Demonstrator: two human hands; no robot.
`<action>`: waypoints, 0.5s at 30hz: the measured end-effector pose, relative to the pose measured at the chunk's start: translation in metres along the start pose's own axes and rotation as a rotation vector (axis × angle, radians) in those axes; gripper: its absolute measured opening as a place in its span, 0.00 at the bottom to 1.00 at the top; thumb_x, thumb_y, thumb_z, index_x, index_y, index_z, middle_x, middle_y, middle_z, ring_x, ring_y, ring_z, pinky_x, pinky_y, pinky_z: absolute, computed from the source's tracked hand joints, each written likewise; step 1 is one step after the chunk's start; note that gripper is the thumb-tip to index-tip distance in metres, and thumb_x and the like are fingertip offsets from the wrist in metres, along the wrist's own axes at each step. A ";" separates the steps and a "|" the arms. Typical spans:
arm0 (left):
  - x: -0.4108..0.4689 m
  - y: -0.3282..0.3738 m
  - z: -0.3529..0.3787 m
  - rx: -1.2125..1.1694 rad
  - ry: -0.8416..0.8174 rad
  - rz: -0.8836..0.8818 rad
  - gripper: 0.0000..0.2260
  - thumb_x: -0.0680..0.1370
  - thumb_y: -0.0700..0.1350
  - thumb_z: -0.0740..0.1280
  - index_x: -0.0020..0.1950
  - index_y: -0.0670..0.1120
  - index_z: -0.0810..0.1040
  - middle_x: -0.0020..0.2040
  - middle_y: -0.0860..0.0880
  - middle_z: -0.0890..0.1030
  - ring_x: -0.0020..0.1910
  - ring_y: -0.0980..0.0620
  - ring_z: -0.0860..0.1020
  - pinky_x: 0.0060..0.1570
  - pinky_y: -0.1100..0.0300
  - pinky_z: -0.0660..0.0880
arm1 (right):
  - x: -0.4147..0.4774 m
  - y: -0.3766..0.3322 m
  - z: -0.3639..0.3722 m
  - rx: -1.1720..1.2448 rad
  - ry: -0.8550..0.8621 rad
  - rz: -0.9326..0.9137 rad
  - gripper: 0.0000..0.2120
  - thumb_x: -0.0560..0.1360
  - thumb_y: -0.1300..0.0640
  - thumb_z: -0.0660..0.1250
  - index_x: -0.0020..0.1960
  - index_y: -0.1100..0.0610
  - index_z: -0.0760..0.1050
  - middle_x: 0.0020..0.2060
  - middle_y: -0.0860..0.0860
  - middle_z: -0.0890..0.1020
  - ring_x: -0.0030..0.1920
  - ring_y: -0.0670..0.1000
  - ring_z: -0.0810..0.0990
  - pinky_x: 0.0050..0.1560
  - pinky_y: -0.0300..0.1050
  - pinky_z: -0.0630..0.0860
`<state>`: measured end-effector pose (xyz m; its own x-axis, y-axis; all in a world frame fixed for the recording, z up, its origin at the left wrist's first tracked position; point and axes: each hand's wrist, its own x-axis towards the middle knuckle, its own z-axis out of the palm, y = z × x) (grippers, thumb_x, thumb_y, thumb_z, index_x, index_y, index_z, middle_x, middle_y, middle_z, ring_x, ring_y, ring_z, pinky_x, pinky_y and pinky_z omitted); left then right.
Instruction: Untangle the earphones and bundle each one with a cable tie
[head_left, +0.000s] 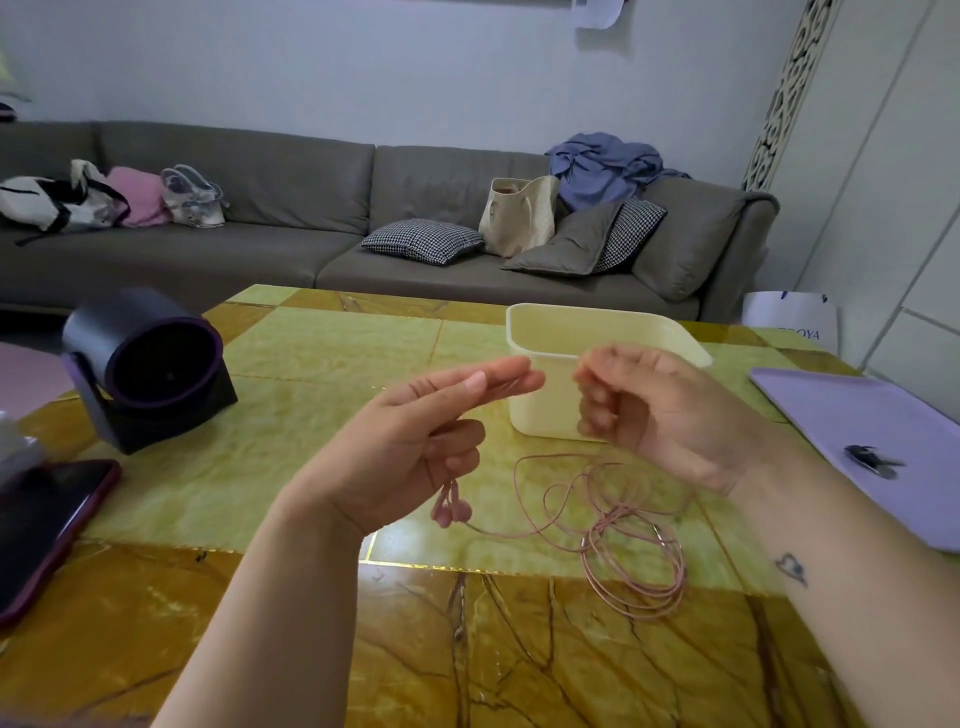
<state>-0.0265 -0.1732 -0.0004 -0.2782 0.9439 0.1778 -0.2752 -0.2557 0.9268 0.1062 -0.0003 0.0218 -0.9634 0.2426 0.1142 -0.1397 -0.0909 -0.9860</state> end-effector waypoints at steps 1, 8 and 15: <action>0.000 -0.002 0.000 0.006 -0.012 -0.012 0.14 0.75 0.45 0.61 0.57 0.46 0.82 0.60 0.49 0.80 0.23 0.61 0.59 0.27 0.69 0.66 | 0.001 0.000 -0.005 -0.014 0.000 -0.024 0.15 0.61 0.55 0.79 0.46 0.53 0.82 0.39 0.50 0.80 0.39 0.46 0.79 0.44 0.40 0.78; 0.005 -0.007 0.007 0.004 -0.159 -0.041 0.13 0.75 0.46 0.68 0.57 0.45 0.82 0.58 0.50 0.81 0.23 0.62 0.60 0.28 0.70 0.64 | 0.008 0.007 0.016 -0.451 -0.193 0.013 0.18 0.72 0.70 0.66 0.62 0.65 0.73 0.53 0.64 0.80 0.49 0.48 0.81 0.49 0.36 0.76; 0.006 -0.002 -0.003 0.046 0.012 -0.088 0.13 0.75 0.46 0.65 0.58 0.48 0.81 0.52 0.49 0.81 0.22 0.60 0.60 0.24 0.67 0.65 | 0.010 -0.016 -0.010 -0.150 0.001 -0.019 0.06 0.66 0.52 0.74 0.38 0.55 0.82 0.21 0.44 0.63 0.22 0.43 0.60 0.29 0.37 0.66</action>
<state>-0.0300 -0.1673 -0.0024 -0.2663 0.9596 0.0911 -0.2570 -0.1618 0.9528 0.1014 0.0133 0.0374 -0.9607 0.2438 0.1330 -0.1223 0.0587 -0.9908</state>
